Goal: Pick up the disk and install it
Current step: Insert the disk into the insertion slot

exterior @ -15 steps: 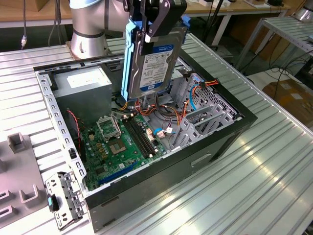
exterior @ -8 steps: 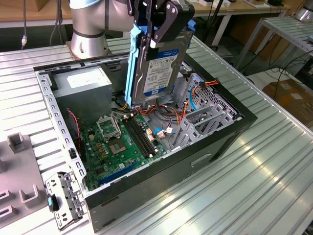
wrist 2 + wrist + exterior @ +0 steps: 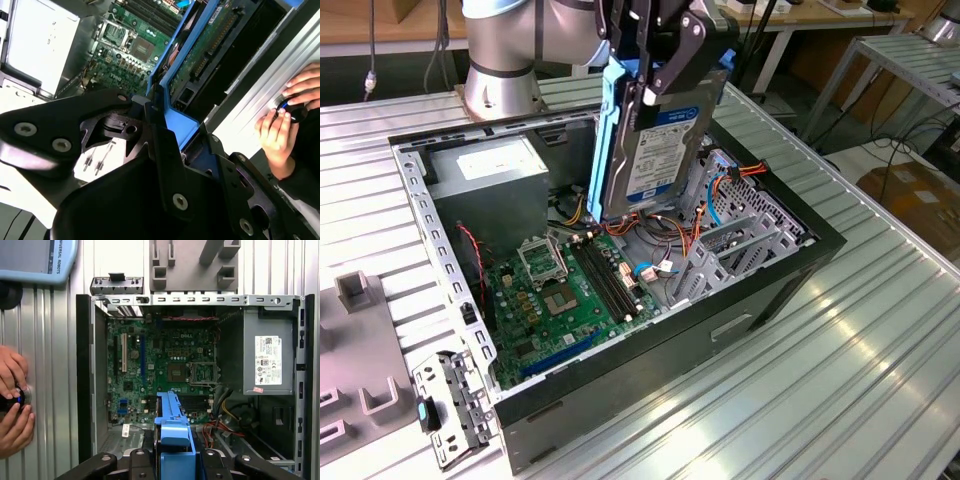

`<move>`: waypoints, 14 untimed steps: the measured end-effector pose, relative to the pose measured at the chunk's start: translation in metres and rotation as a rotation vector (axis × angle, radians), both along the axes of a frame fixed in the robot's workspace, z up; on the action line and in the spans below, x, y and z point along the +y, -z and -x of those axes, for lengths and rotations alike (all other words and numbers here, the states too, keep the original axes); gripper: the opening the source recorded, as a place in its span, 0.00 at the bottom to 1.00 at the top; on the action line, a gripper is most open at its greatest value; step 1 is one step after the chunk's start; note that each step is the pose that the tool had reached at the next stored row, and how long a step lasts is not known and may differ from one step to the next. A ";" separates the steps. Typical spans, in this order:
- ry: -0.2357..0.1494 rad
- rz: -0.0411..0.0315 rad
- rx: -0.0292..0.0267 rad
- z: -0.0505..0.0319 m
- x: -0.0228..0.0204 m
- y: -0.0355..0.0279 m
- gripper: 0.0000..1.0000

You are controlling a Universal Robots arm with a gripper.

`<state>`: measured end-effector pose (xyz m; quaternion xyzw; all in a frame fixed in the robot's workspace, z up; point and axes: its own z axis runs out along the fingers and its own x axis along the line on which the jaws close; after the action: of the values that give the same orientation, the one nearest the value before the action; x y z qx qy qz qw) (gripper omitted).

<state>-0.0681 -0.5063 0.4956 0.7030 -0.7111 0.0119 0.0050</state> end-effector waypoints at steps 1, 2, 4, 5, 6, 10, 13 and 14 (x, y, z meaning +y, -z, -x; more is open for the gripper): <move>0.000 0.0005 -0.0001 -0.0049 0.0000 0.0001 0.37; 0.000 0.0010 0.0000 -0.0087 -0.0001 0.0002 0.37; 0.000 0.0018 0.0000 -0.0148 0.0000 0.0003 0.37; 0.000 0.0022 0.0000 -0.0175 0.0000 0.0004 0.37; 0.000 0.0024 -0.0001 -0.0211 -0.0001 0.0005 0.37; 0.000 0.0034 0.0000 -0.0298 -0.0002 0.0004 0.37; 0.000 0.0033 0.0000 -0.0311 -0.0020 0.0005 0.37; 0.000 0.0033 -0.0001 -0.0315 -0.0038 0.0005 0.37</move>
<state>-0.0366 -0.5100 0.4951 0.7030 -0.7111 0.0131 0.0061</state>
